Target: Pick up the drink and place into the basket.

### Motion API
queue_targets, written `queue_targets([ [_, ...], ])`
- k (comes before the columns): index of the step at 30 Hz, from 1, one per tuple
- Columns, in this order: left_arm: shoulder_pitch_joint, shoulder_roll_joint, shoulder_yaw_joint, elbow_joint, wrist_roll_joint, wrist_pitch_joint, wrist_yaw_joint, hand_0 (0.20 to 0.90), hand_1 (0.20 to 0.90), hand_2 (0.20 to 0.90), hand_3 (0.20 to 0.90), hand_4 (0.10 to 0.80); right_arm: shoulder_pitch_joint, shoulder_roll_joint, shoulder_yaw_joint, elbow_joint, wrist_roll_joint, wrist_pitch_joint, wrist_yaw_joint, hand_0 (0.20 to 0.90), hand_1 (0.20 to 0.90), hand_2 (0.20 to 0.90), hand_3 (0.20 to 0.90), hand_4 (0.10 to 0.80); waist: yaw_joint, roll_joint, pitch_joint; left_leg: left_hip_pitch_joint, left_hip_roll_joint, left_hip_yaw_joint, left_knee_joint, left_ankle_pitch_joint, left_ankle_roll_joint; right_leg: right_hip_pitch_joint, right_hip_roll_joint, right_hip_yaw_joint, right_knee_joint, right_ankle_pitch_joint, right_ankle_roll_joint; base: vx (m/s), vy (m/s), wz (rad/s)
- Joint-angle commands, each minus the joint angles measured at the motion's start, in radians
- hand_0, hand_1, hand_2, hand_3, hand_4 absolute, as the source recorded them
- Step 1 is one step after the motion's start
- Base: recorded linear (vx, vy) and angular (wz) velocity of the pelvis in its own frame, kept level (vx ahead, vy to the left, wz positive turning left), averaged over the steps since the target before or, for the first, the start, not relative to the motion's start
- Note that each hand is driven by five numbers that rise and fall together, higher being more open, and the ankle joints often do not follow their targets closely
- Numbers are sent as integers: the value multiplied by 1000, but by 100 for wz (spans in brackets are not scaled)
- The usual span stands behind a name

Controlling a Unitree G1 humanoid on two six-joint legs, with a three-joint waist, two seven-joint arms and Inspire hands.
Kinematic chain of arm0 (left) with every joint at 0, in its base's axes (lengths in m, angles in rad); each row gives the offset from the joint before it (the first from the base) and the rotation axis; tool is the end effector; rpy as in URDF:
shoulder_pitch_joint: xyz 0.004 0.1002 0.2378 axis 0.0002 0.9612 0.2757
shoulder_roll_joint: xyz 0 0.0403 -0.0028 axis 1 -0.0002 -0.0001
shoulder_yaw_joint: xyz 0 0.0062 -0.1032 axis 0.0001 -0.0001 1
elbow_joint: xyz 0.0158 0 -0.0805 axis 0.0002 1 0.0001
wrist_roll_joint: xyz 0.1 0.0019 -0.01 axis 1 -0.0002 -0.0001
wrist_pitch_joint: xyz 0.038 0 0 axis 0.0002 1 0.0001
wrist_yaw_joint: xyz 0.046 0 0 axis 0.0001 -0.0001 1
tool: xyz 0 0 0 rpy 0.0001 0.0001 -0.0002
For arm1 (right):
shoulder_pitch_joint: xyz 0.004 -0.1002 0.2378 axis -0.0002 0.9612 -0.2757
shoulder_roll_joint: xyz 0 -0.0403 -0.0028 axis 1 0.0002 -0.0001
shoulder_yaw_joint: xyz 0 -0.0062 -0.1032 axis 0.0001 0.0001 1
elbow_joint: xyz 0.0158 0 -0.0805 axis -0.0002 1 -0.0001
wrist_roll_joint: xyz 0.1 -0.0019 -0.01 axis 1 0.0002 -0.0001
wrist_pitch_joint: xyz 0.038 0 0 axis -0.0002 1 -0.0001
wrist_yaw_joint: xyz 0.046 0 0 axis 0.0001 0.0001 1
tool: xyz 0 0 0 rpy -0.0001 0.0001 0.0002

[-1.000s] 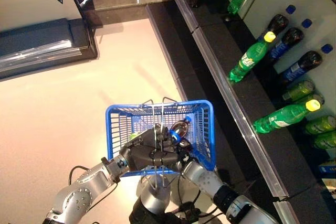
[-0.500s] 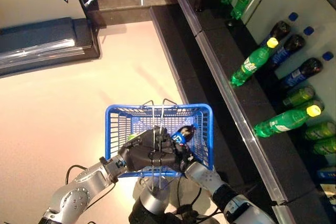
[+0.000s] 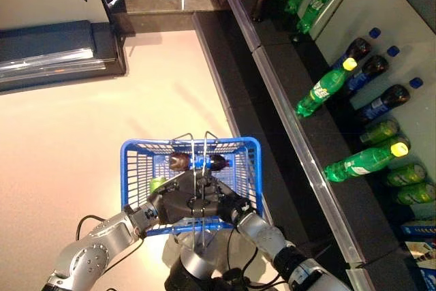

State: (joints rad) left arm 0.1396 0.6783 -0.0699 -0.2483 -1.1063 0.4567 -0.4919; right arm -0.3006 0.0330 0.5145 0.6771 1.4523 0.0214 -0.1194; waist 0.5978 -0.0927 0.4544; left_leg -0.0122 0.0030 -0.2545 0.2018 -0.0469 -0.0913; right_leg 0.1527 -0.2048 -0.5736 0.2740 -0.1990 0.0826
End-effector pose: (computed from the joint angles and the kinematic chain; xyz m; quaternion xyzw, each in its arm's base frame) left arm 0.1713 0.2283 0.0729 -0.2463 0.1752 -0.3586 0.8832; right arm 0.2159 -0.0478 -0.0192 0.5146 0.3532 0.0423 0.7801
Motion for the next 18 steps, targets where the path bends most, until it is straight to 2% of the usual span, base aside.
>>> queue_targets([
  [1, -16, -139, -19, -395, -262, -121, -315, 300, 300, 300, 200, 100, 13, 39, 77, -92, -26, -56, 55, 900, 900, 900, 900, 800, -27, 9, -208, -62, -2, 36, 29, 57, 38, 78, 20, 41, -114, 158, 27, 0, 0, 0],
  [9, 44, -157, 67, -393, -331, -100, -282, 300, 300, 300, 200, 100, 155, -50, 79, -404, -131, -157, 39, 900, 900, 900, 900, 800, -59, -15, -210, -47, 14, 51, 4, 57, 40, 77, 31, 51, -123, 159, 36, -11, -19, -2],
  [16, 99, -198, 114, -368, -335, -155, -264, 300, 300, 300, 200, 100, 269, -152, 73, -669, -239, -152, 81, 900, 900, 900, 900, 800, -97, -29, -206, -29, 27, 82, -20, 55, 35, 70, 41, 69, -133, 159, 46, -38, -30, -7],
  [18, 118, -212, 129, -358, -315, -178, -256, 300, 300, 300, 200, 100, 291, -180, 62, -759, -260, -118, 97, 900, 900, 900, 900, 800, -111, -36, -207, -19, 33, 94, -29, 53, 31, 72, 46, 75, -139, 158, 48, -31, -46, -18],
])
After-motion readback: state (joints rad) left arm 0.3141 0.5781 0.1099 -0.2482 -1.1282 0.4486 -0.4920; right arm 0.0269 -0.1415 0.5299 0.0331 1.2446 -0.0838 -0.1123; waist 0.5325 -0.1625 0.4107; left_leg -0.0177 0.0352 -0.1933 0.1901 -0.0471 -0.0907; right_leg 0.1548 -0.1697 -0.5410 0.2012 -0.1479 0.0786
